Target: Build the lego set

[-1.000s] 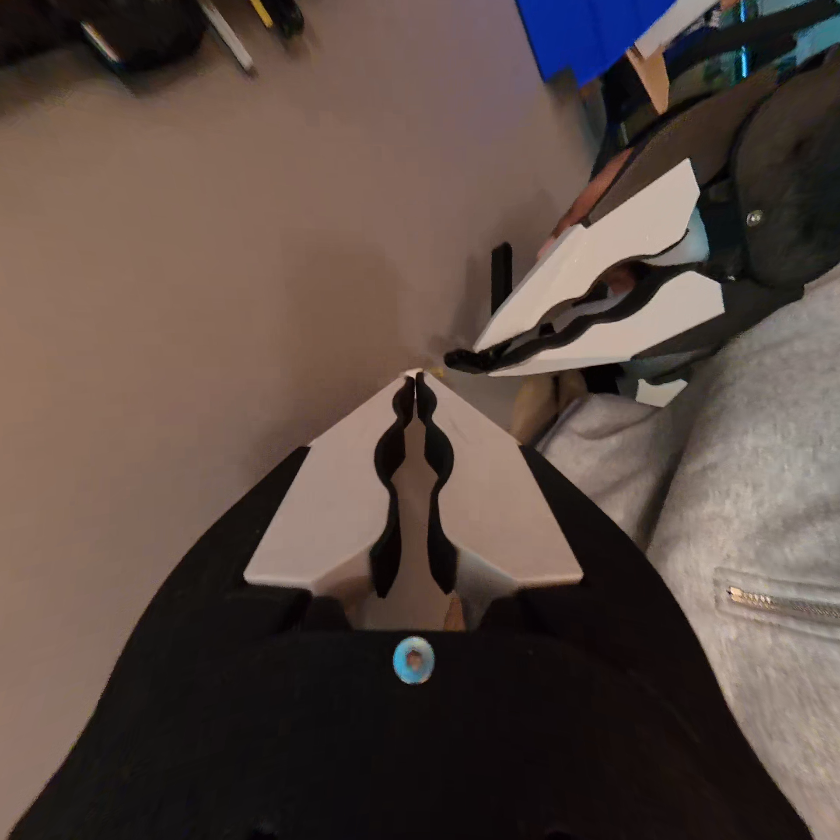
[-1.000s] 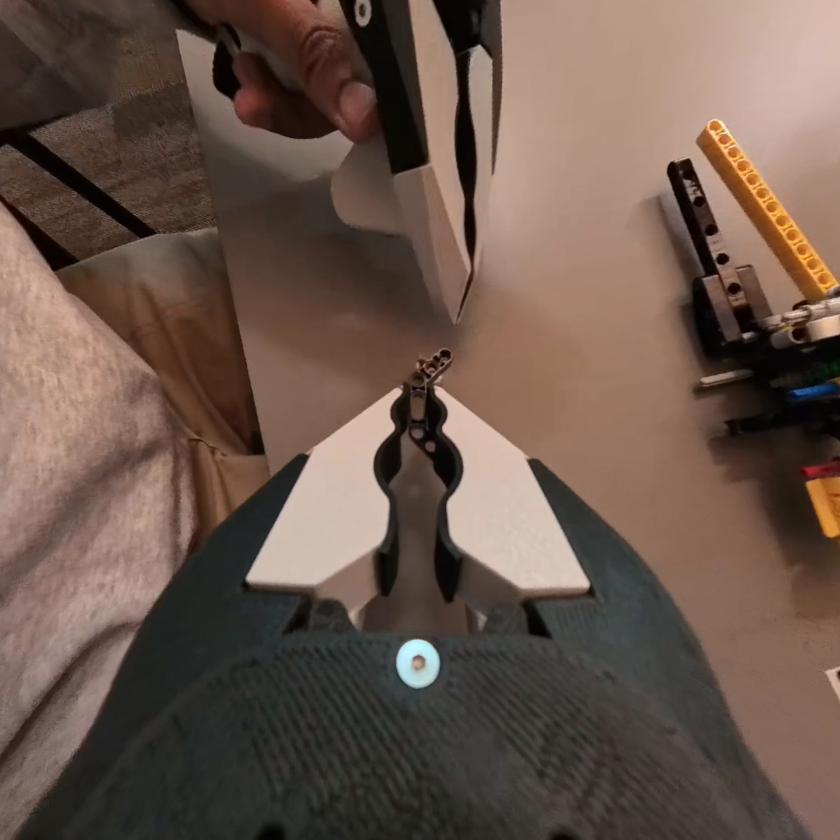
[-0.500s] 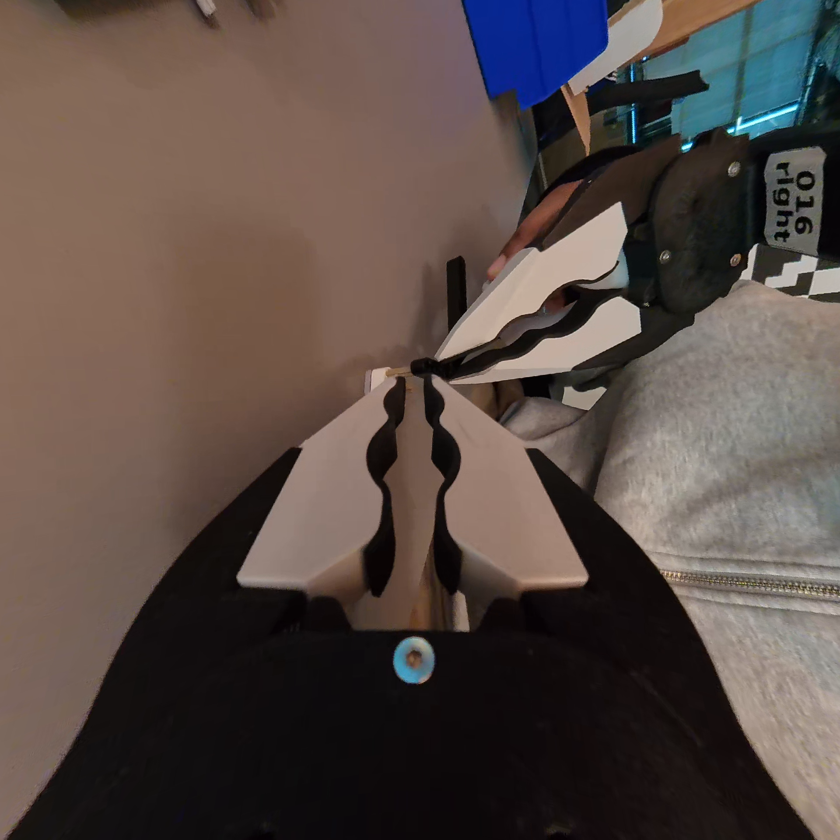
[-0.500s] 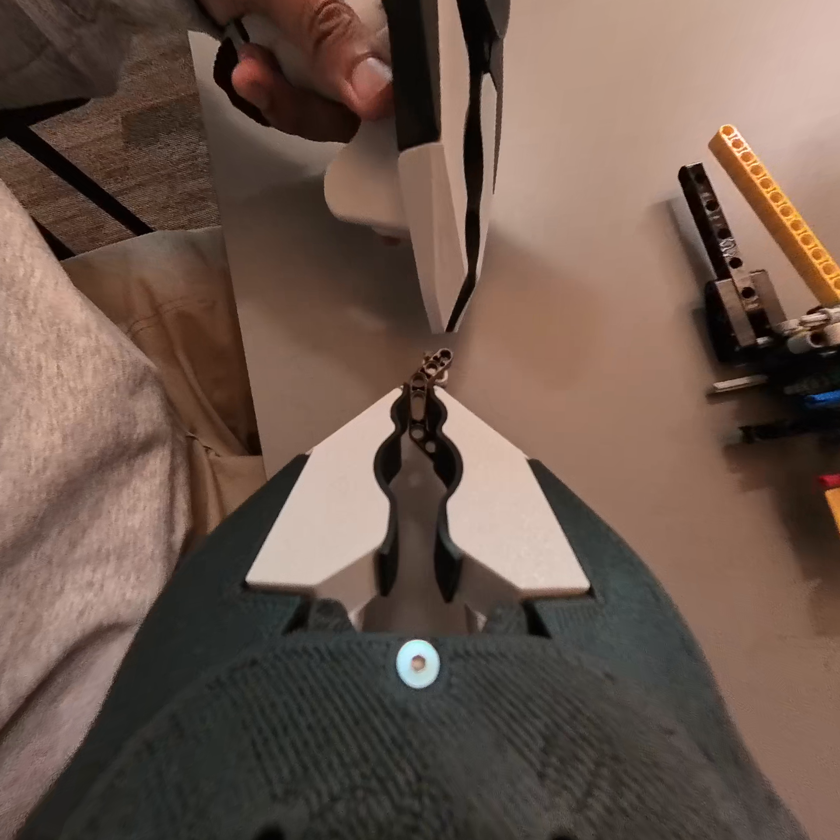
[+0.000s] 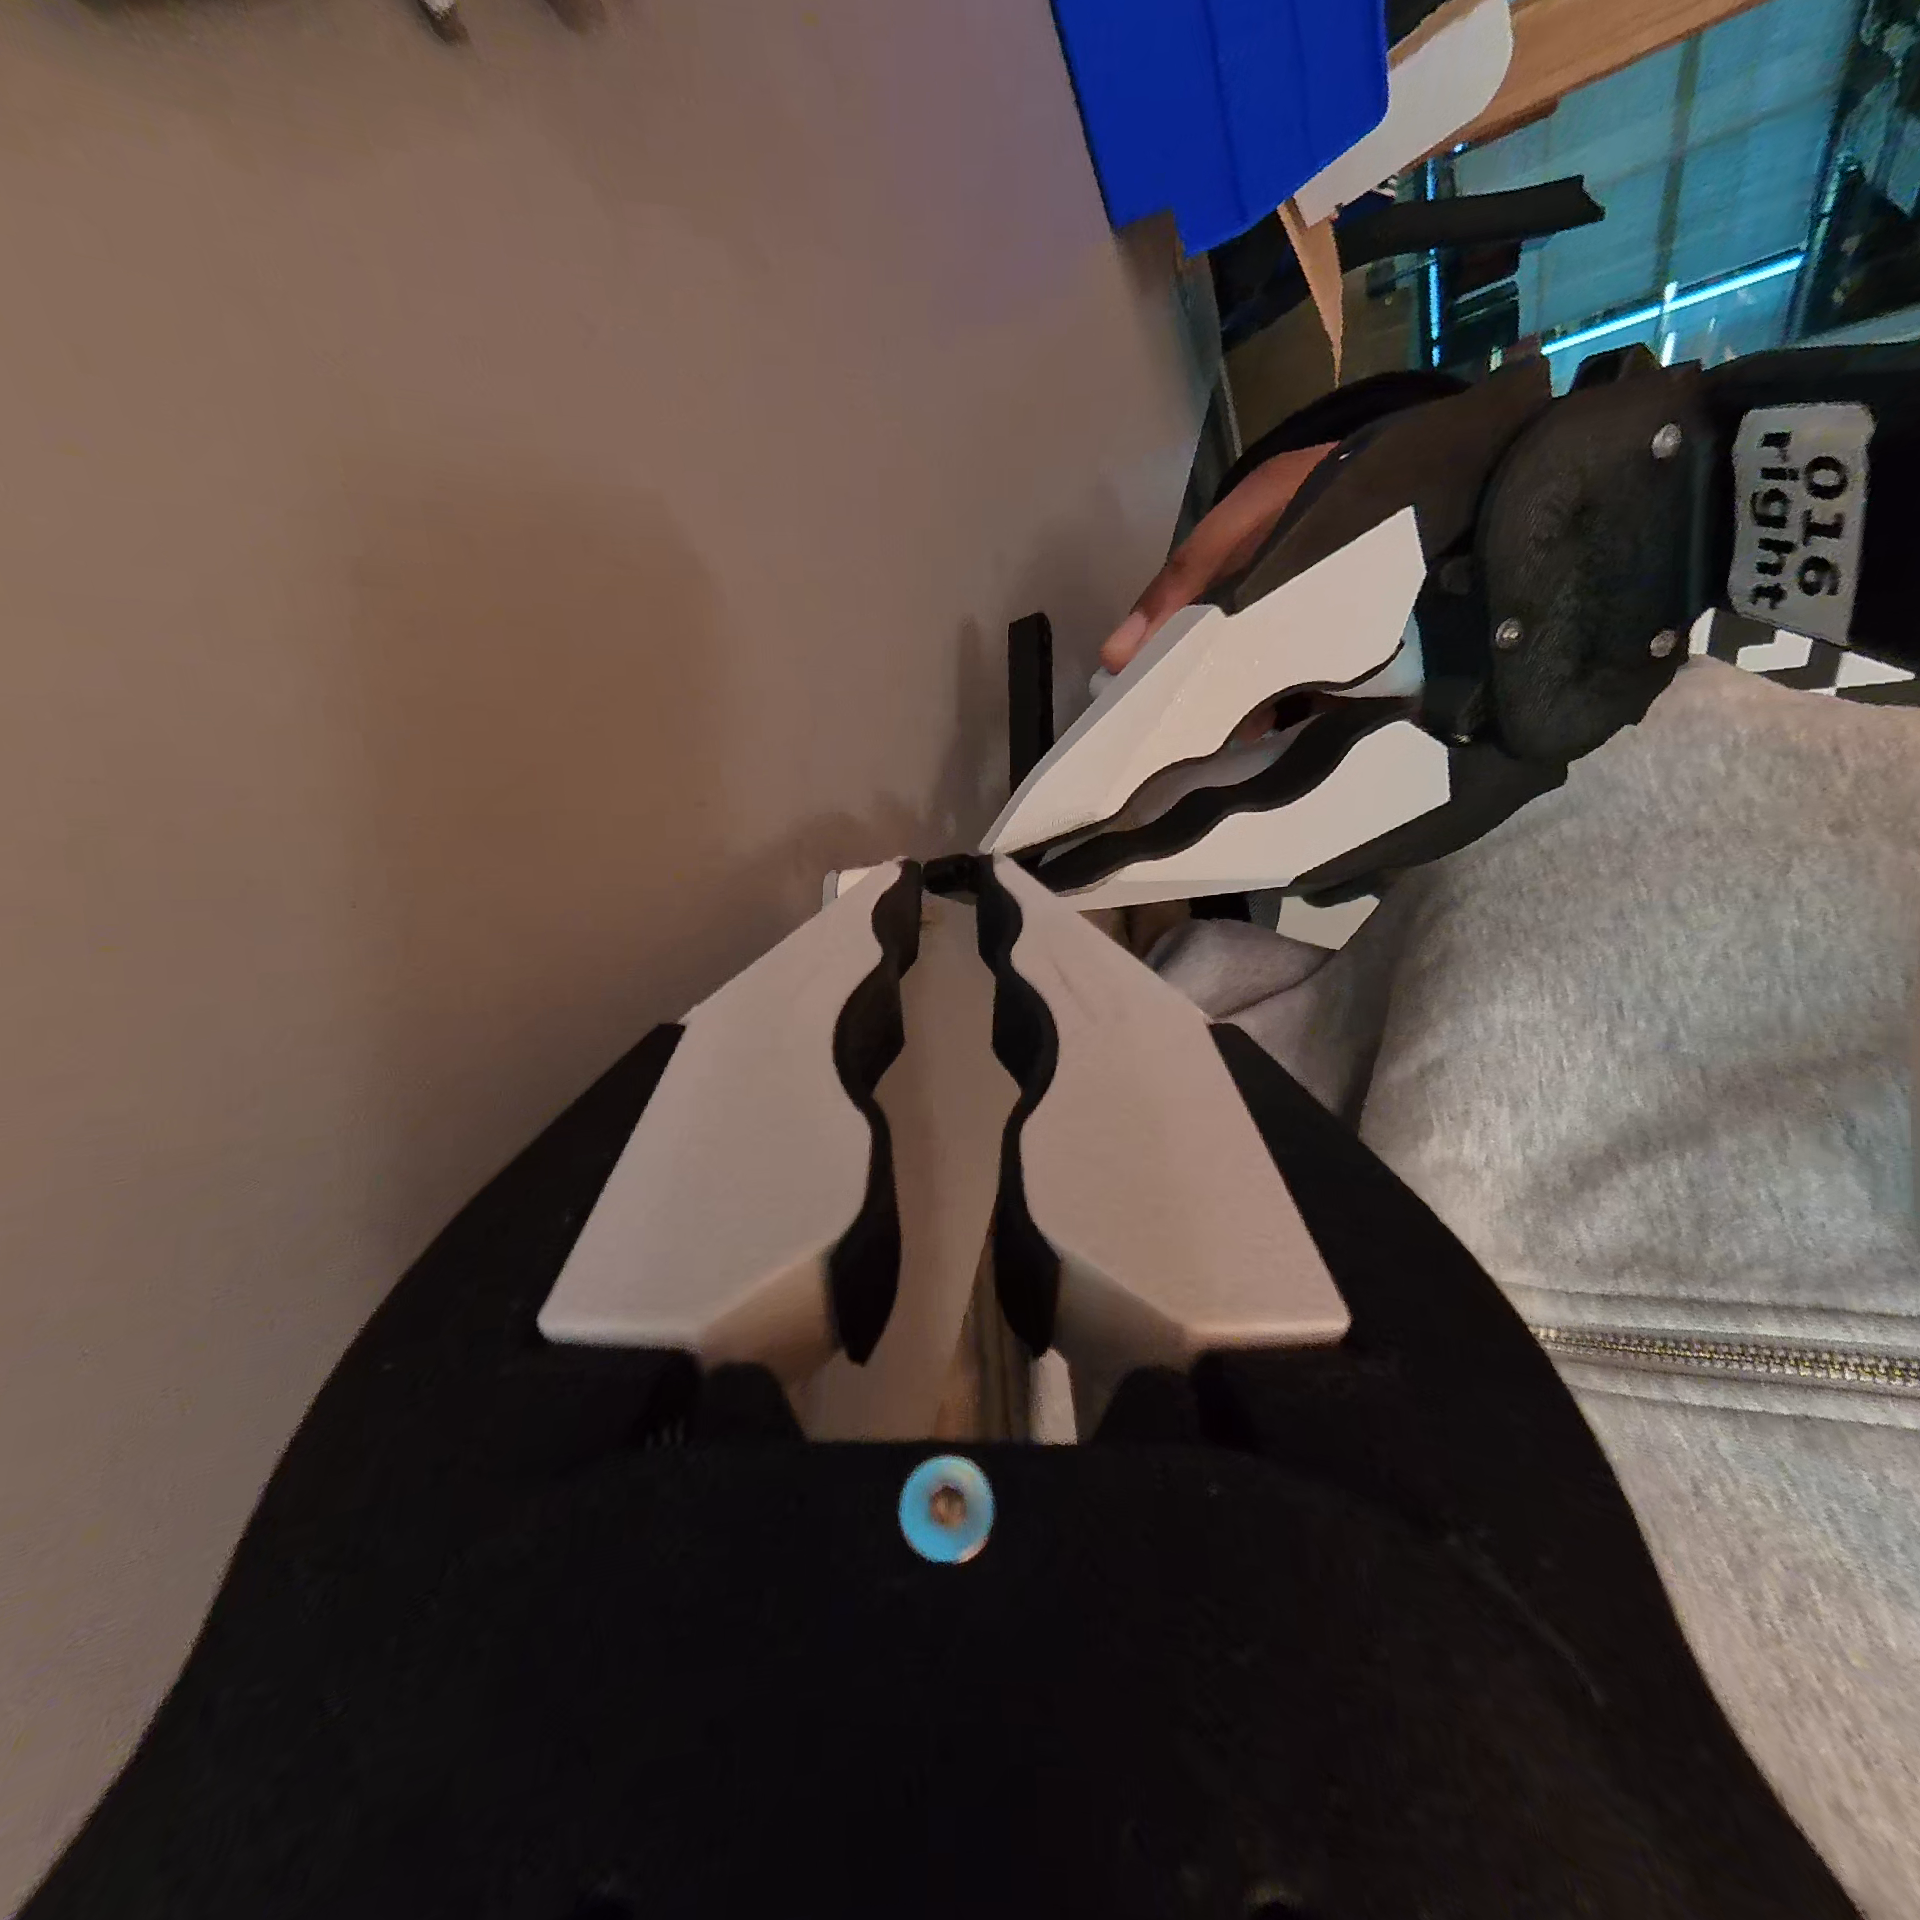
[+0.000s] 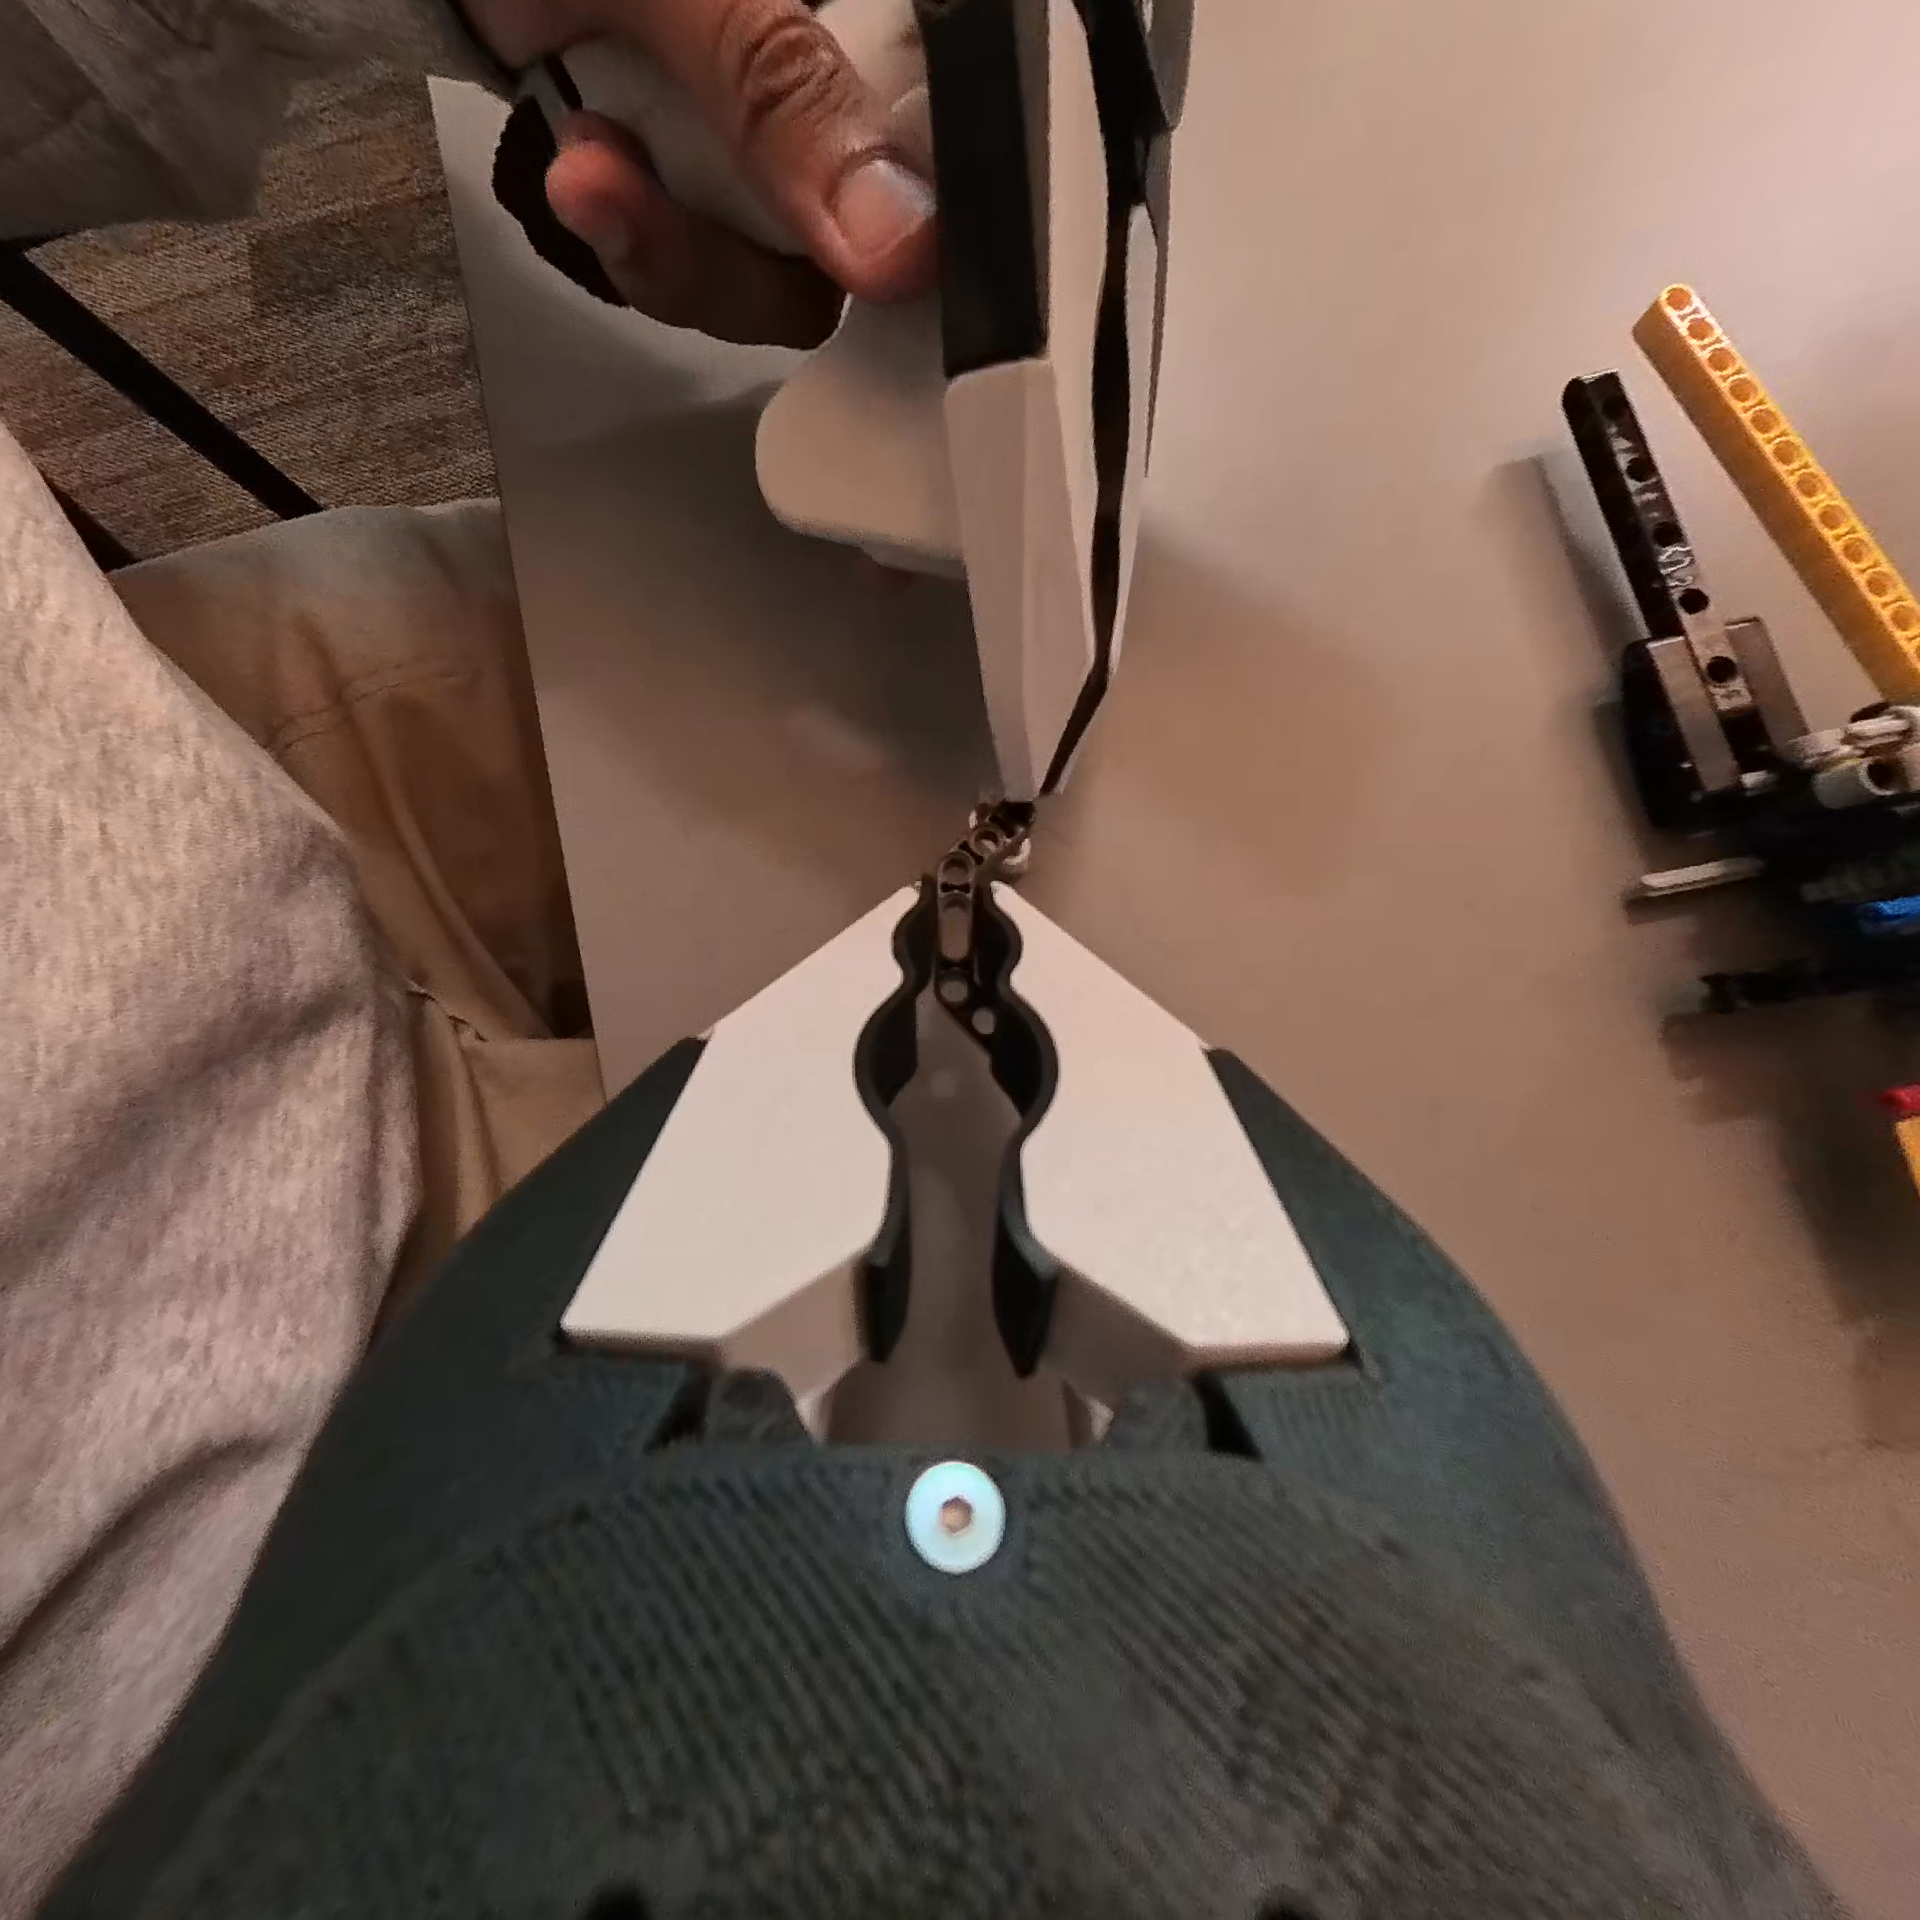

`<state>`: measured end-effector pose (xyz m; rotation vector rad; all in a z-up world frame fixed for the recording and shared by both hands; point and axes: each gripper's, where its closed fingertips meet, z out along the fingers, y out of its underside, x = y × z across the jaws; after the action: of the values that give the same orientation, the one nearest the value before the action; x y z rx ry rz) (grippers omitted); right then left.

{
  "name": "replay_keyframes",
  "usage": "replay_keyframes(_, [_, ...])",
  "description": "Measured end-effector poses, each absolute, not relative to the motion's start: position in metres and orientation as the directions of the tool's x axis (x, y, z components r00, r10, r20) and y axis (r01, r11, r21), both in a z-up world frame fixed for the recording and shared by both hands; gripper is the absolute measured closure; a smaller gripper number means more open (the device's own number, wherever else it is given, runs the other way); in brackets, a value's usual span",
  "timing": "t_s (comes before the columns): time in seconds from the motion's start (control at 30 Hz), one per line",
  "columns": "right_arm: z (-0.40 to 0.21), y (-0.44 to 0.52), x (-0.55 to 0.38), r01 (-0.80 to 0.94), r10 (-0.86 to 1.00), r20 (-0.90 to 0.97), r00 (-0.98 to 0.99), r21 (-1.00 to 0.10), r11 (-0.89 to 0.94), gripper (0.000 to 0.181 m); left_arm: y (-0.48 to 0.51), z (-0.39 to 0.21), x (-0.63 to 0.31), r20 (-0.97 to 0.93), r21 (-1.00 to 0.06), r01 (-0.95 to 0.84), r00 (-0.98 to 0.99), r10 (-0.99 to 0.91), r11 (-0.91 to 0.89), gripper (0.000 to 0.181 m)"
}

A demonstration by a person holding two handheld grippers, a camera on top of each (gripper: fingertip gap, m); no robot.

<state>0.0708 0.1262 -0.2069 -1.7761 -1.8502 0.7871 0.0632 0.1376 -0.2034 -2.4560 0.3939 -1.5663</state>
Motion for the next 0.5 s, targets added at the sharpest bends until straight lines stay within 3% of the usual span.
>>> replay_keyframes(0.5, [-0.2082,0.1265,0.0709,0.749,0.994,-0.072,-0.084,-0.663,0.016,0.175,0.1366,-0.2029,0.0645,0.875,-0.285,-0.102,0.378,-0.302,-0.953,0.178])
